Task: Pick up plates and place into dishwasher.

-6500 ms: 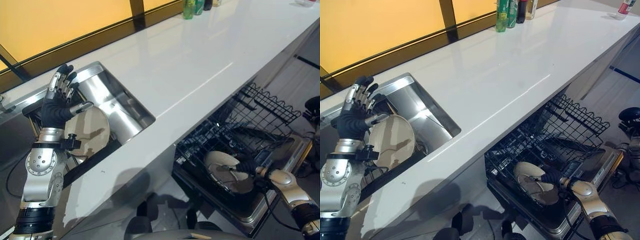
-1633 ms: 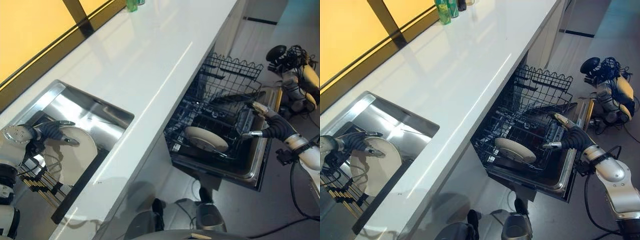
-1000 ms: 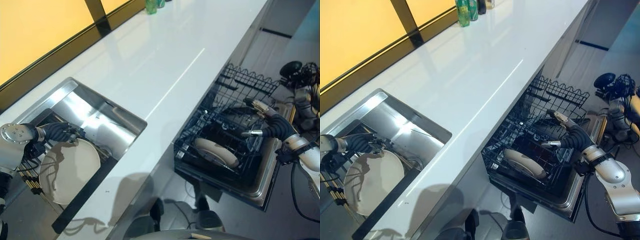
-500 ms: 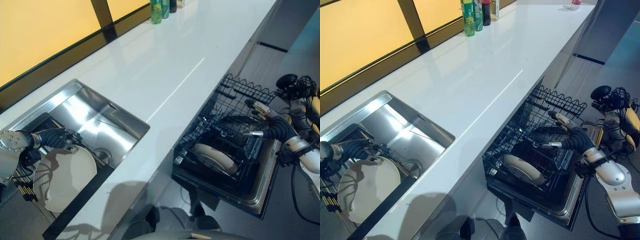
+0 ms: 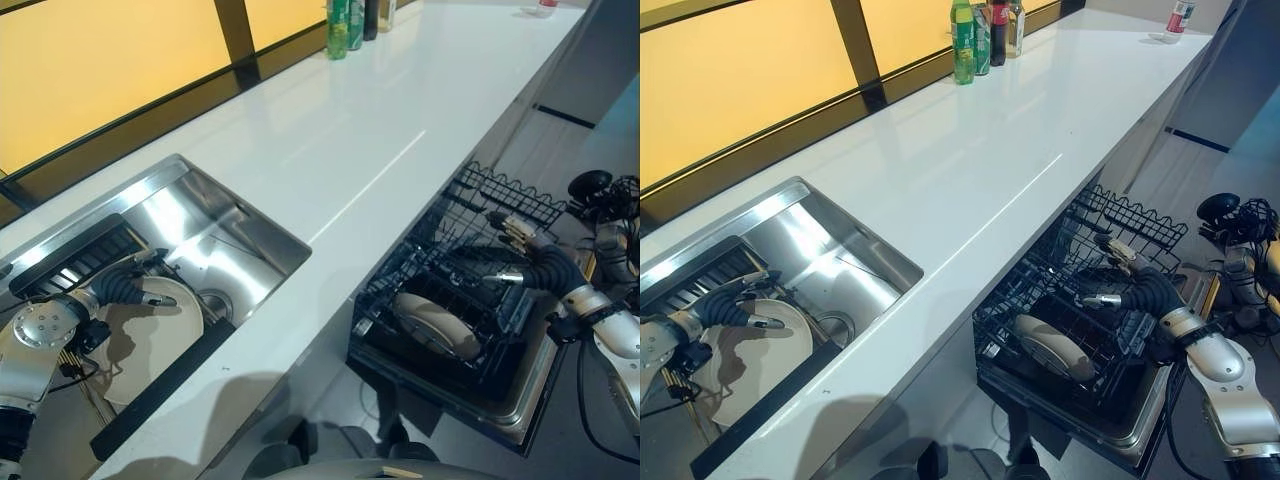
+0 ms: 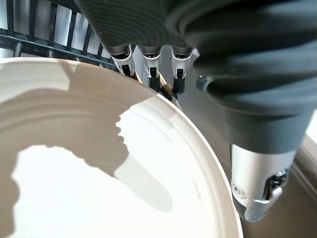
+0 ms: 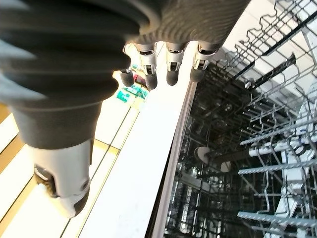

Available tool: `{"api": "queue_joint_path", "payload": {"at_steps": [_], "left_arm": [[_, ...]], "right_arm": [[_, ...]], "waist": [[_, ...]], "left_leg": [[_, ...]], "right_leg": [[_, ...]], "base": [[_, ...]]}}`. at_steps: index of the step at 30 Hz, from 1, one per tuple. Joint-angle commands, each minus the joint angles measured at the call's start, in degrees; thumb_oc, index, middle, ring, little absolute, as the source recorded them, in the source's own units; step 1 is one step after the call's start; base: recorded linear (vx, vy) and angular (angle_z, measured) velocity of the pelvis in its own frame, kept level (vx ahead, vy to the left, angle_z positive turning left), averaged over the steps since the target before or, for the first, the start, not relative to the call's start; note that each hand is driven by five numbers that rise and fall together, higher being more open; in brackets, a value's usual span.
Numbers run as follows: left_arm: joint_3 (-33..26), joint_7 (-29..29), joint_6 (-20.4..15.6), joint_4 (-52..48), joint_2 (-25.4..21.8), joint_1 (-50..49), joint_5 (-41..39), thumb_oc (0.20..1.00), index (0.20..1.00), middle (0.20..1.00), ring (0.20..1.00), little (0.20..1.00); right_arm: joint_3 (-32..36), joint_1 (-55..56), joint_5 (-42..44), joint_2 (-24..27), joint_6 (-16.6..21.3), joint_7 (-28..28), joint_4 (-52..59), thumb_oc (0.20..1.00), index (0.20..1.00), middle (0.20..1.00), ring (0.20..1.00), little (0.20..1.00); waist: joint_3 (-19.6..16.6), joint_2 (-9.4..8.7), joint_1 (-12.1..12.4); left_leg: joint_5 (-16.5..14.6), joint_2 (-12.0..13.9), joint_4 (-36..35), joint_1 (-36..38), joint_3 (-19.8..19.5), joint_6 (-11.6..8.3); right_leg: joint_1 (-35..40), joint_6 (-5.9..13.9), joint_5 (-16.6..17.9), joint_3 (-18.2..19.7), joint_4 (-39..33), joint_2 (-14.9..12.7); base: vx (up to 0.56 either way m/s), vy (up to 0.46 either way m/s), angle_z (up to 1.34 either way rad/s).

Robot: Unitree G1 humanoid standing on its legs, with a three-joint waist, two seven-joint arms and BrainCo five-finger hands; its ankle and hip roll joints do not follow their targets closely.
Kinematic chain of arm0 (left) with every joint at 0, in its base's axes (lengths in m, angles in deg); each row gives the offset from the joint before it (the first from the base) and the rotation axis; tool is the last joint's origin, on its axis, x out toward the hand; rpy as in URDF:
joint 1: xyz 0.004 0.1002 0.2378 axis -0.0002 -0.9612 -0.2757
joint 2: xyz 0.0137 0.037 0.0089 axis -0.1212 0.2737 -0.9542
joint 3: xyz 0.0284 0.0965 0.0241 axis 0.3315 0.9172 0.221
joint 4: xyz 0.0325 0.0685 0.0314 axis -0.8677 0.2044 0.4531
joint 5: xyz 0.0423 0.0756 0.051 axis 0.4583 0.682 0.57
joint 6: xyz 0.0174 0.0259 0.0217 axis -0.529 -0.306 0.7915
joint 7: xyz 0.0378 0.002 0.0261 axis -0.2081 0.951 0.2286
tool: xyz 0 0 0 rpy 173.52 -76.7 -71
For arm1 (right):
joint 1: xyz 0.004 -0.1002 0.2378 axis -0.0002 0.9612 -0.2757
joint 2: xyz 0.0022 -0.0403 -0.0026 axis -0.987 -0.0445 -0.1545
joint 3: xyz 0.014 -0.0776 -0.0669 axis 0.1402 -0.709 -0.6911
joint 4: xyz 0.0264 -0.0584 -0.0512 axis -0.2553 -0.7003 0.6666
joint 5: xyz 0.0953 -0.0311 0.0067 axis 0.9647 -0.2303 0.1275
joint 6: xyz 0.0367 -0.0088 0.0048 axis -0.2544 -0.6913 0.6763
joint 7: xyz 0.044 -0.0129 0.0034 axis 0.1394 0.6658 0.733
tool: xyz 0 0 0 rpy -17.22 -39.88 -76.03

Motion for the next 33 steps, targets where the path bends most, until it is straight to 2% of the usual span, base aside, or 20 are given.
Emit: {"api": "queue_joint_path", "payload": {"at_steps": [1,3,7,11,14,18,21,28,33], "left_arm": [[-5.2,-3.8,-1.5,-0.8,-1.0,-0.2,3.7,1.0,1.0,1.0,1.0,1.0],[-5.8,-5.8,-1.3,-0.7,-1.1,-0.8,6.9,1.0,1.0,1.0,1.0,1.0],[-7.6,-18.3,-0.3,3.1,-3.4,-0.7,18.5,1.0,1.0,1.0,1.0,1.0],[-10.7,-25.8,0.3,6.6,-5.2,-0.5,23.3,1.0,1.0,1.0,1.0,1.0],[-12.0,-29.1,1.3,6.8,-4.8,-0.8,27.1,1.0,1.0,1.0,1.0,1.0],[-11.6,-30.7,3.4,7.0,-3.6,-1.8,32.0,1.0,1.0,1.0,1.0,1.0],[-10.8,-28.7,4.2,7.5,-3.5,-2.0,32.7,1.0,1.0,1.0,1.0,1.0],[-6.7,-18.6,1.8,4.7,-2.7,-0.7,32.0,1.0,1.0,1.0,1.0,1.0],[-2.6,-12.1,3.0,3.6,-3.0,0.9,30.6,1.0,1.0,1.0,1.0,1.0]], "right_arm": [[3.4,-1.3,0.0,0.7,3.5,0.0,1.8,1.0,1.0,1.0,1.0,1.0],[3.7,-1.2,-0.1,0.6,3.5,0.4,1.8,1.0,1.0,1.0,1.0,1.0],[3.0,-1.9,-0.1,0.9,2.8,0.5,2.0,1.0,1.0,1.0,1.0,1.0],[2.7,-2.0,-0.6,0.5,2.5,0.7,2.2,1.0,1.0,1.0,1.0,1.0],[3.0,-1.7,-0.5,0.4,2.5,0.9,2.2,1.0,1.0,1.0,1.0,1.0],[3.3,-1.4,-0.8,0.0,2.4,1.2,2.6,1.0,1.0,1.0,1.0,1.0],[3.3,-1.4,-1.1,-0.1,2.2,1.4,2.8,1.0,1.0,1.0,1.0,1.0],[3.4,-1.8,-1.8,-0.6,1.7,2.1,2.7,1.0,1.0,1.0,1.0,1.0],[3.1,-2.2,-2.1,-0.1,1.8,2.5,2.3,1.0,1.0,1.0,1.0,1.0]], "waist": [[-1.4,0.03,1.3],[-1.4,0.07,1.3],[-1.4,0.21,1.1],[-1.5,0.17,1.0],[-1.6,0.03,1.1],[-1.7,0.02,1.0],[-1.6,0.09,0.7],[-0.9,0.24,0.3],[0.2,0.6,-0.2]], "left_leg": [[0.0,-0.7,-0.5,-1.6,-2.2,1.59],[0.2,-0.6,-0.6,-1.7,-2.2,1.49],[0.2,-0.5,-0.8,-1.5,-2.3,1.33],[0.3,-0.6,-0.6,-1.7,-2.4,1.17],[0.3,-0.6,-0.6,-1.8,-2.5,1.06],[0.2,-0.7,-0.6,-2.0,-2.7,1.05],[0.1,-0.8,-0.6,-2.0,-2.5,1.11],[-0.1,-0.9,0.3,-2.3,-2.3,1.17],[-0.2,-1.1,1.4,-3.0,-2.1,1.36]], "right_leg": [[-6.5,3.5,2.8,1.1,4.8,-1.3],[-6.6,3.49,2.8,1.1,4.7,-1.3],[-6.6,3.37,2.6,1.1,4.9,-1.4],[-6.9,3.29,2.5,1.1,5.1,-1.5],[-7.1,3.2,2.4,0.9,5.3,-1.6],[-7.6,3.15,2.3,1.1,5.6,-1.6],[-8.0,3.24,2.3,1.3,5.9,-1.6],[-8.4,3.5,2.5,1.7,6.6,-1.5],[-9.0,3.62,2.8,2.2,7.2,-1.5]], "base": [[0.0,0.0,0.0],[0.0,0.0,0.0],[0.0,0.0,0.0],[0.0,0.0,0.0],[0.0,0.0,0.0],[0.0,0.0,0.0],[0.0,0.0,0.0],[0.0,0.0,0.0],[0.0,0.012,0.0]]}}
